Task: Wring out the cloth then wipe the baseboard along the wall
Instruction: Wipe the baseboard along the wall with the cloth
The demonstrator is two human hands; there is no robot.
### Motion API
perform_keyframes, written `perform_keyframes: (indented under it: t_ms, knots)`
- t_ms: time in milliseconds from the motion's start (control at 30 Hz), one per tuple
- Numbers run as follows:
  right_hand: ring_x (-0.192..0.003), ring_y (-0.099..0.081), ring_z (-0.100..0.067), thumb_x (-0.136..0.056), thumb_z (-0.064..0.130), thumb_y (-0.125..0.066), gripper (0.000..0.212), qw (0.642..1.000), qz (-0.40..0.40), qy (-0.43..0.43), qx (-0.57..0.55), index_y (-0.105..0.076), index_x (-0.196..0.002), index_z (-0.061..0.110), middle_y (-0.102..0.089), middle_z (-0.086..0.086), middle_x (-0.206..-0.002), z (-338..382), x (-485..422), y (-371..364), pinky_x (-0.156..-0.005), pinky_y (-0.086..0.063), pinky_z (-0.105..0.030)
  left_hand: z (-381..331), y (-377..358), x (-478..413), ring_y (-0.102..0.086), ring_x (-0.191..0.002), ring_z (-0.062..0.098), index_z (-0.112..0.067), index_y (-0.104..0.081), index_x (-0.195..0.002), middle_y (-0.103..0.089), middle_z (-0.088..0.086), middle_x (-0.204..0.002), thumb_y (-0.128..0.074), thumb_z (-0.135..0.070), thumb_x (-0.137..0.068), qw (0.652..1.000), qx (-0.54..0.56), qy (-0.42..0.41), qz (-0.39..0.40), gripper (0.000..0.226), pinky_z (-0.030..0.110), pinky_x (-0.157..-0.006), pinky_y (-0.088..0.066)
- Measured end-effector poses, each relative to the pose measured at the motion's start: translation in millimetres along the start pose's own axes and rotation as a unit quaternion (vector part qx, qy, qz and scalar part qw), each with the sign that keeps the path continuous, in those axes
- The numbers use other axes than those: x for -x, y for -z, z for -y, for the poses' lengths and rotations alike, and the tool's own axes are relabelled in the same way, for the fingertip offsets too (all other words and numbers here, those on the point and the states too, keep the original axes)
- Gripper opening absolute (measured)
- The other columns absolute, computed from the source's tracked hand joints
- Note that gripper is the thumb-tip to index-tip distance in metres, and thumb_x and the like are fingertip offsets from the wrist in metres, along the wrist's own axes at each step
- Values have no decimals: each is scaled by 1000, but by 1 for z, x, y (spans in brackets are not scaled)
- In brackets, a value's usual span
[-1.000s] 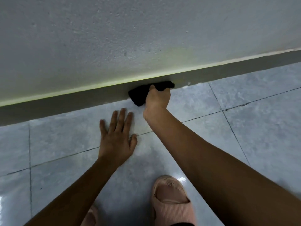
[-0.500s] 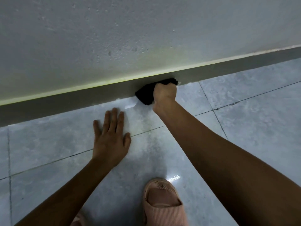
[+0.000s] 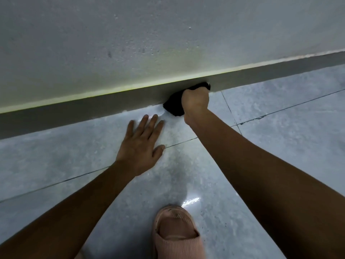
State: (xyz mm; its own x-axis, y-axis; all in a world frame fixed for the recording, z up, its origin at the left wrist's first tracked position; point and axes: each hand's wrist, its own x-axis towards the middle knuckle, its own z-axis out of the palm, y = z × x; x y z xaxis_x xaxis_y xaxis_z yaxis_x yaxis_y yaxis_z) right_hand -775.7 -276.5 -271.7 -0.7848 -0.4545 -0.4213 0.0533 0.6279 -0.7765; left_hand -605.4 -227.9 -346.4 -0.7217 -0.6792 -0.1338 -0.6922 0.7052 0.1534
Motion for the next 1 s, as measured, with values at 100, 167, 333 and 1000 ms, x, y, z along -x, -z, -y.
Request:
perform_keyframes:
  t_ms: [100,167,333,1000]
  knots:
    - [-101,-58,-29,-85,-2,-48,43,998,-54,30,-29,-43,-128,-6,-51,-18,-126,9,-12,13,-86,-52,-35,-1,1,0,3,-147,23,-22,0,-151,0,4,-160,-1,-56,-85,1000,1,15,6,75,47,-117,0]
    - [-95,-59,-27,-86,-2,-47,40,996,-78,26,-43,-45,-126,-4,-53,-17,-124,12,-24,26,-81,-52,-34,-2,3,0,3,-147,23,-21,-1,-151,1,4,-160,-1,-55,-84,1000,7,19,8,75,48,-117,-2]
    - [-96,-53,-28,-92,2,-43,33,998,-32,-32,-45,-46,-125,1,-50,-15,-128,5,-34,38,-76,-43,-31,-8,-1,1,5,-146,25,-20,-1,-151,2,5,-160,-4,-51,-86,999,4,34,5,72,51,-117,-1]
    - [-80,-50,-25,-88,-5,-40,21,999,-14,-10,-40,-52,-103,5,-53,-10,-92,3,-44,58,-68,-42,-29,-9,-5,-6,-15,-144,30,-15,-23,-148,-20,13,-156,-22,-44,-90,999,-13,-17,-29,66,54,-115,-8]
